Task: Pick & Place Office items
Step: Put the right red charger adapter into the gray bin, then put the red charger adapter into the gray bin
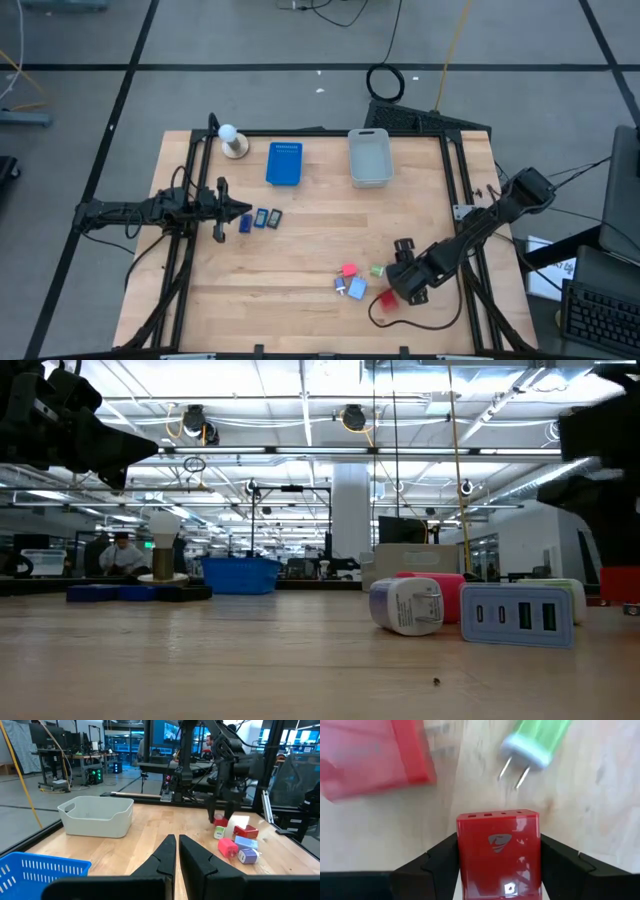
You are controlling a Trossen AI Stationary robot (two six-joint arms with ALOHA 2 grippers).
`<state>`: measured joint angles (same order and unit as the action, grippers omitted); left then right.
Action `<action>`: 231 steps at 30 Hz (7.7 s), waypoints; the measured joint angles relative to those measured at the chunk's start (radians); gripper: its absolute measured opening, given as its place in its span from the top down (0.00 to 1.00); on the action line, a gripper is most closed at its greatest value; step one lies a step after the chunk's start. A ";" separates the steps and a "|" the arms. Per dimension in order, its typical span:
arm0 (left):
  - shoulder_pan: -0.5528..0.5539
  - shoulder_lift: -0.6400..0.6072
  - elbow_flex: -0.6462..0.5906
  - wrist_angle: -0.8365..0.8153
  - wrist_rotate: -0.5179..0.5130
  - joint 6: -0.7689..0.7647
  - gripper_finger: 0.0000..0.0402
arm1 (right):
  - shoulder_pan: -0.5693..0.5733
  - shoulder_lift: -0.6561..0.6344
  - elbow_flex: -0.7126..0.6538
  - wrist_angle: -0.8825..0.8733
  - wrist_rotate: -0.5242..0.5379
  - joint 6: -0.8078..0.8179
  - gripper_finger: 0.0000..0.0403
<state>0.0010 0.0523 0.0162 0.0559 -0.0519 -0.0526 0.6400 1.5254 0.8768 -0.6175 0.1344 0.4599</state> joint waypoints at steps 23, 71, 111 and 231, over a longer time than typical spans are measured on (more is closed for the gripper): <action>0.000 0.000 0.000 0.000 0.000 0.000 0.95 | -0.018 -0.229 -0.145 0.313 0.337 0.047 0.45; 0.000 0.000 0.000 0.000 0.000 0.000 0.95 | -0.248 -0.517 -0.831 1.564 0.410 -0.287 0.47; 0.000 0.000 0.000 0.000 0.000 0.000 0.95 | -0.641 -0.884 -0.835 1.314 0.388 -0.450 0.47; 0.000 0.000 0.000 0.000 0.000 0.000 0.95 | -1.271 0.119 0.221 0.410 -0.140 -0.411 0.40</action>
<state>0.0013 0.0522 0.0162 0.0559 -0.0520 -0.0528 -0.6310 1.6447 1.0977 -0.2074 -0.0054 0.0491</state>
